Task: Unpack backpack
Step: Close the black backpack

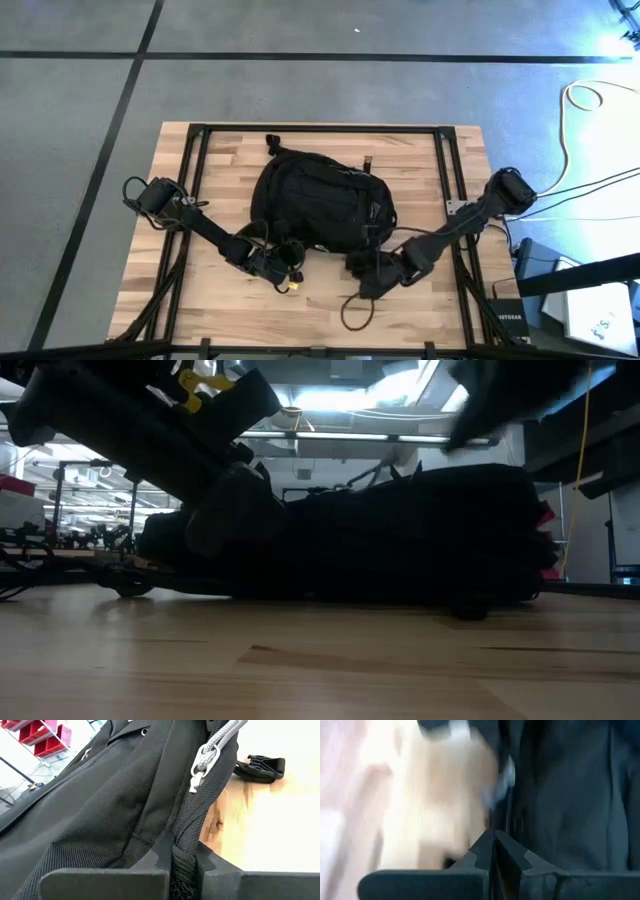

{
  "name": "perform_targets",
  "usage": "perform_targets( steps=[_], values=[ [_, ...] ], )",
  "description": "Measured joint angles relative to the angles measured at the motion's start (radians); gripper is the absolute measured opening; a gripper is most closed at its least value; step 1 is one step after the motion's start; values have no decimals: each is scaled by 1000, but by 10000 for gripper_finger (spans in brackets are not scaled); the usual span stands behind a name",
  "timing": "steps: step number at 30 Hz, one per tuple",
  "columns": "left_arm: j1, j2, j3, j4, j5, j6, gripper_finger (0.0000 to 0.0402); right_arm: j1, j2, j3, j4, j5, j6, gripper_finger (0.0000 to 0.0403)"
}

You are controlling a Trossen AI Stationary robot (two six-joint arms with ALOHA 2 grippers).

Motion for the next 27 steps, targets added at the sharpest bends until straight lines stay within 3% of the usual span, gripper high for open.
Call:
perform_targets(
  steps=[3, 6, 12, 15, 23, 27],
  values=[
    [-6, 0, 0, 0, -1, -1, 1, 16, -31, -62, 2, 12, 72, 0],
    [-7, 0, 0, 0, -2, -13, 0, 18, -55, -105, 127, 6, 62, 1],
    [-7, 0, 0, 1, -3, -32, 0, 34, -48, -107, 304, 15, -180, 30],
    [-7, 0, 0, 2, -3, -27, 3, 68, -19, -108, 305, 57, -280, 77],
    [-4, 0, 0, 3, -2, -32, 9, 93, 96, -108, 430, 270, -538, 246],
    [-4, 0, 0, 3, -2, -35, 10, 81, 160, -109, 505, 380, -616, 286]
  ],
)
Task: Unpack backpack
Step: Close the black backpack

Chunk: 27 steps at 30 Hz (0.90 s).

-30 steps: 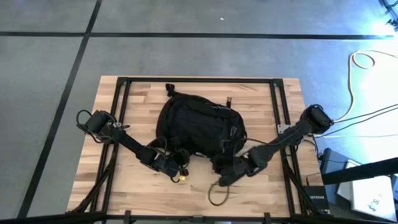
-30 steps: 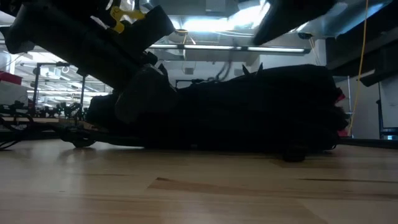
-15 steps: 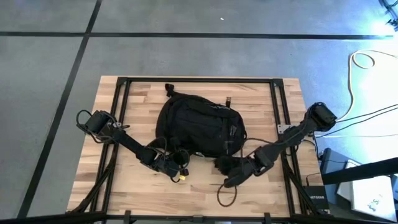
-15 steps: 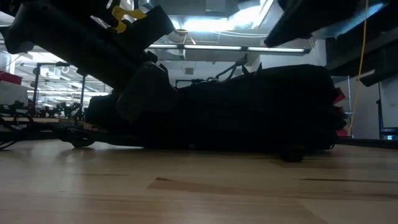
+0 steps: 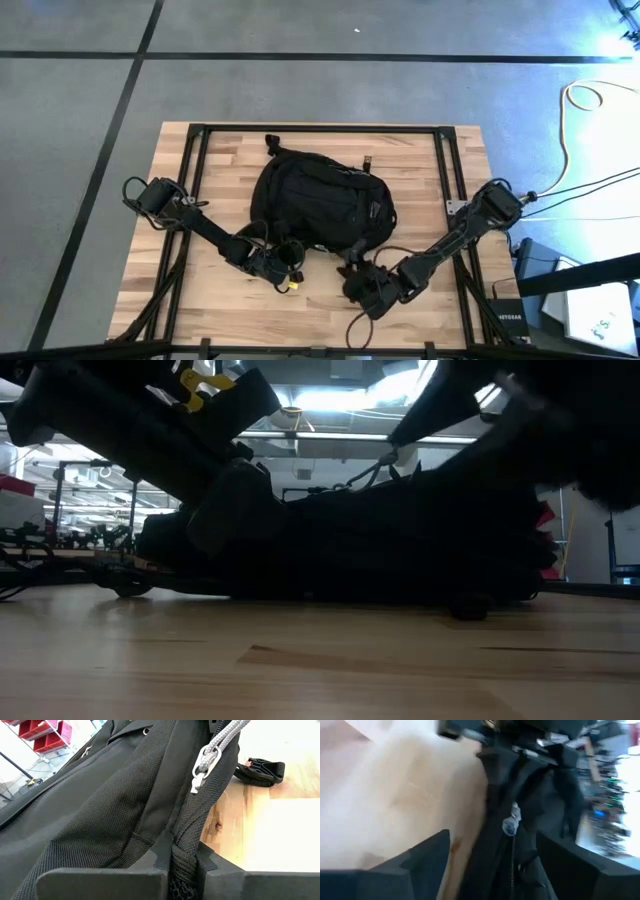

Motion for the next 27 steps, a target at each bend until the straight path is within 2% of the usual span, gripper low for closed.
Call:
perform_targets(
  steps=[2, 4, 14, 23, 27],
  values=[
    [0, 0, 0, 0, 0, -2, 11, -2, 15, 0, 51, 55, -20, 284],
    [0, 0, 0, 0, 0, -3, 11, -12, 28, 0, 95, 61, -35, 268],
    [0, -2, 0, 0, 1, -9, 12, -52, 58, 0, 151, 55, -50, 139],
    [0, -2, 0, 0, 1, -10, 12, -76, 58, 1, 169, 50, -48, 89],
    [0, -2, 0, 0, 1, -10, 12, -72, 58, 1, 191, 25, -41, 49]
  ],
)
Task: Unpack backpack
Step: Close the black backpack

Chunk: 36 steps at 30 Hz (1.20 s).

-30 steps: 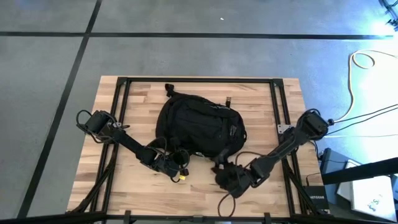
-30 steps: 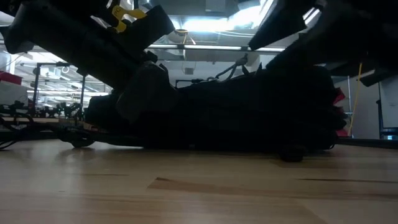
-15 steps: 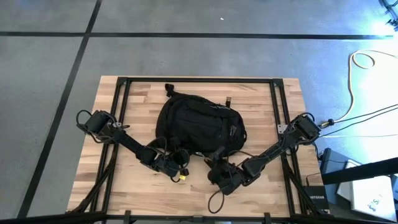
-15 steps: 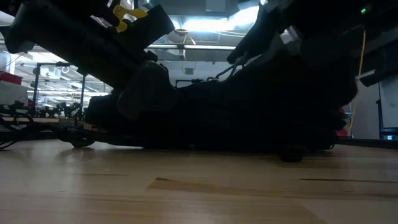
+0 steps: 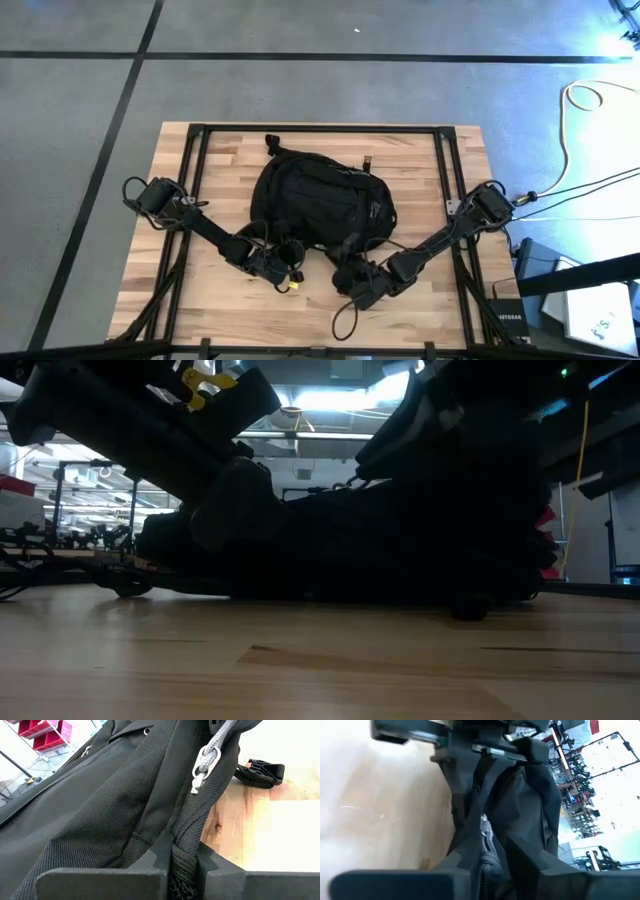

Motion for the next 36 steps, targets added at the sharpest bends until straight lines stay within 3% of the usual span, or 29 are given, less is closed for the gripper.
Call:
perform_targets(
  steps=[4, 11, 17, 25, 36],
  values=[
    [0, 0, 0, 0, 0, 0, 12, -1, 0, 0, 0, -64, 2, 7],
    [0, 0, 0, 0, 0, 0, 12, 0, 0, 0, -17, -61, 20, 5],
    [0, 0, 0, -3, 1, 0, 12, 16, -28, 0, -142, -55, 82, 3],
    [0, 0, 2, -1, 1, 0, 12, 77, -139, 0, -409, -55, 273, 2],
    [0, 0, 2, -3, 0, -8, 12, 163, -249, 0, -864, -74, 711, 1]
  ],
)
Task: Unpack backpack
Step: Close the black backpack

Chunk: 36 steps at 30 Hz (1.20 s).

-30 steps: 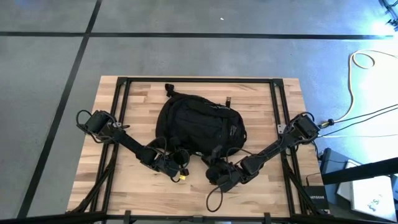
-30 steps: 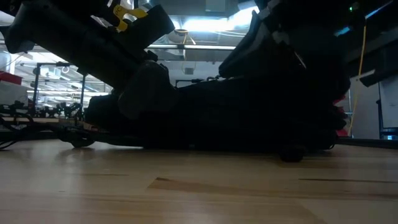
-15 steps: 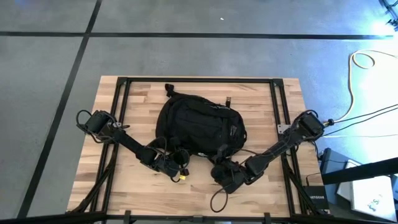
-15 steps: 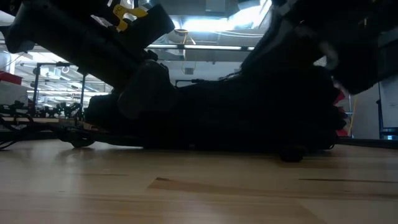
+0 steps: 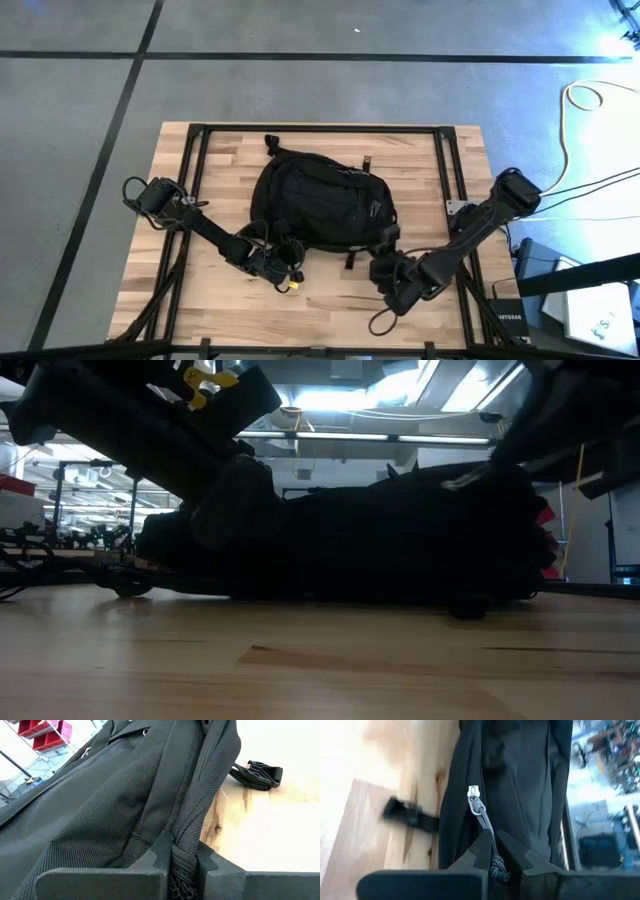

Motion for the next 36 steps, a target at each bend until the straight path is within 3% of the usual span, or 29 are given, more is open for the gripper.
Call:
perform_targets(
  steps=[6, 15, 23, 29, 36],
  values=[
    [0, 0, 0, -1, 0, -14, 12, 43, -75, -73, 5, -96, 101, 1],
    [0, 0, 0, -2, 1, -18, 12, 53, -304, -346, 64, -198, 379, 1],
    [0, 0, 0, -2, 12, -25, 12, 53, -463, -453, -46, -193, 542, 1],
    [-2, 0, 0, 1, 20, -26, 12, 53, -509, -454, -250, -121, 786, 1],
    [-3, 0, 0, 0, 23, -29, 12, 17, -526, -454, -312, -94, 940, 1]
  ],
)
